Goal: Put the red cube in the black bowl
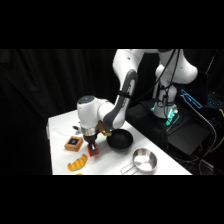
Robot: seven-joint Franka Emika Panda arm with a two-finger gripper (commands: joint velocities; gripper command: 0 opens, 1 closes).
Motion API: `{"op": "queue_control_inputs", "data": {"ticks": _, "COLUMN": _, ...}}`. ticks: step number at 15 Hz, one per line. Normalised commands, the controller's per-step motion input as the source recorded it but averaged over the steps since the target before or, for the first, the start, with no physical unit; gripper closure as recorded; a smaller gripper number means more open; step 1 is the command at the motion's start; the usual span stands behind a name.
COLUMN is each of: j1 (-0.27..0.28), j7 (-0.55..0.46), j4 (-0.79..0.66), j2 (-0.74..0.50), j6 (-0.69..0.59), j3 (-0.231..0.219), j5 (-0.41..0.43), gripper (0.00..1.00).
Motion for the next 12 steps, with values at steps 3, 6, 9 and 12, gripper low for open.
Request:
{"op": "queue_control_inputs", "data": {"ticks": 3, "j1": 0.077, "j7": 0.05, "j4": -0.25, "j2": -0.41, "j6": -0.25, "j3": -0.027, "j5": 0.079, "gripper": 0.74}}
{"op": "queue_control_inputs", "data": {"ticks": 6, "j1": 0.076, "j7": 0.03, "j4": -0.30, "j2": -0.55, "j6": -0.34, "j3": -0.015, "j5": 0.046, "gripper": 0.74}}
{"op": "queue_control_inputs", "data": {"ticks": 9, "j1": 0.057, "j7": 0.03, "j4": -0.29, "j2": -0.55, "j6": -0.31, "j3": -0.012, "j5": 0.003, "gripper": 0.74}}
{"op": "queue_control_inputs", "data": {"ticks": 12, "j1": 0.027, "j7": 0.02, "j4": -0.32, "j2": -0.55, "j6": -0.26, "j3": 0.009, "j5": -0.019, "gripper": 0.74}}
